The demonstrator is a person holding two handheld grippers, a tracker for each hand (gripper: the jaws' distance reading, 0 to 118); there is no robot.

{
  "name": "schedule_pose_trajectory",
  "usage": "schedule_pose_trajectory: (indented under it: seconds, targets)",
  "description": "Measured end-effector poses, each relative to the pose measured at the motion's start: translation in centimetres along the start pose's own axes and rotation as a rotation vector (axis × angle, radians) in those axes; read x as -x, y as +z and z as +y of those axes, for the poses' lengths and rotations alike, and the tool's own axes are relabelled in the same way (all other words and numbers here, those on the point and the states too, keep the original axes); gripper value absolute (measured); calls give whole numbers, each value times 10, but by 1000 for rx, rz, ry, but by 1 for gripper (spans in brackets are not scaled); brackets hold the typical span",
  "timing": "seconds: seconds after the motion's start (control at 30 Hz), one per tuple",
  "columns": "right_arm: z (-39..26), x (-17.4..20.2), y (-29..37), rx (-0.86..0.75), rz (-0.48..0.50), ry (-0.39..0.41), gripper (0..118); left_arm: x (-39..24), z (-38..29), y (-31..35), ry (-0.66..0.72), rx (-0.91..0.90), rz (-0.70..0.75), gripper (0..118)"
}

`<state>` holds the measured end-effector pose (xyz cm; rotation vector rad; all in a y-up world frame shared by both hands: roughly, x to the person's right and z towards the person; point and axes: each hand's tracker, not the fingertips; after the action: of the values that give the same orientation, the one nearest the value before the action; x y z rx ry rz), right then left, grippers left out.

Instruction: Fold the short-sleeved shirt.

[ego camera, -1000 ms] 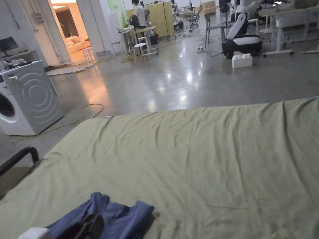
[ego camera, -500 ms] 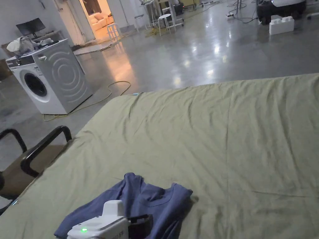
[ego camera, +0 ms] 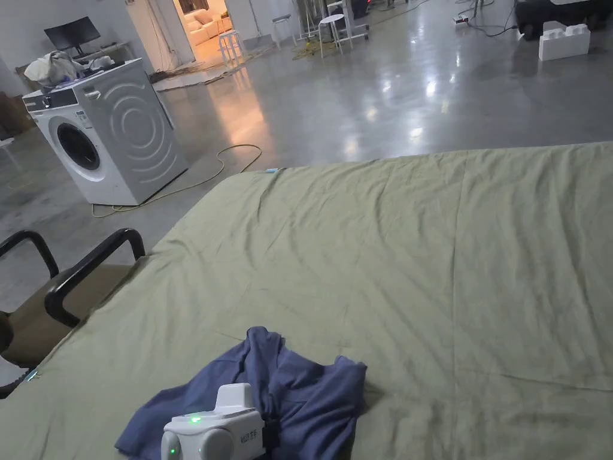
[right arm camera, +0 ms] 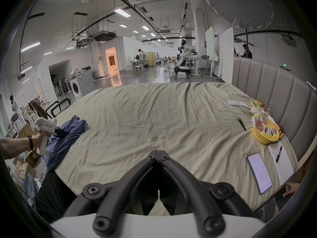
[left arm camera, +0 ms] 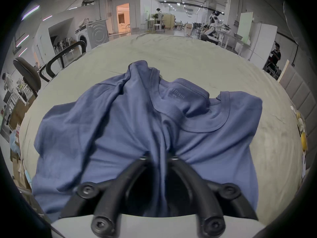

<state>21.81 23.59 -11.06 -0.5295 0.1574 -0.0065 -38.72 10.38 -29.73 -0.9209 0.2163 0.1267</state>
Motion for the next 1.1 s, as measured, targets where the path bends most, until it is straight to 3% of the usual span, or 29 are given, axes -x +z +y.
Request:
schedule_pose_trajectory:
  seconds: [0.13, 0.27, 0.33, 0.47, 0.67, 0.77, 0.93, 1.1]
  targets:
    - [1, -1, 11, -34, 25, 13, 0, 5, 18, 18, 107, 37, -53, 8]
    - [-3, -11, 20, -44, 25, 10, 0, 7, 53, 74, 275, -183, -215, 7]
    - [-8, -17, 28, -52, 2, -6, 0, -9, 75, 95, 248, -240, -268, 7]
    - [-25, -34, 49, -70, -32, -104, 0, -67, 111, 122, 108, -291, -349, 7]
    - [-45, -61, 80, -70, -130, -157, 0, -245, 99, 132, -167, -247, -639, 7]
    - [-52, -74, 95, -92, -173, -207, 0, -344, 56, 131, -340, -188, -755, 7]
    - [-63, -86, 117, -93, -244, -227, 0, -465, -60, 132, -485, 40, -963, 7]
    - [-79, -93, 132, -60, -270, -211, 0, -510, -173, 148, -598, 147, -899, 7]
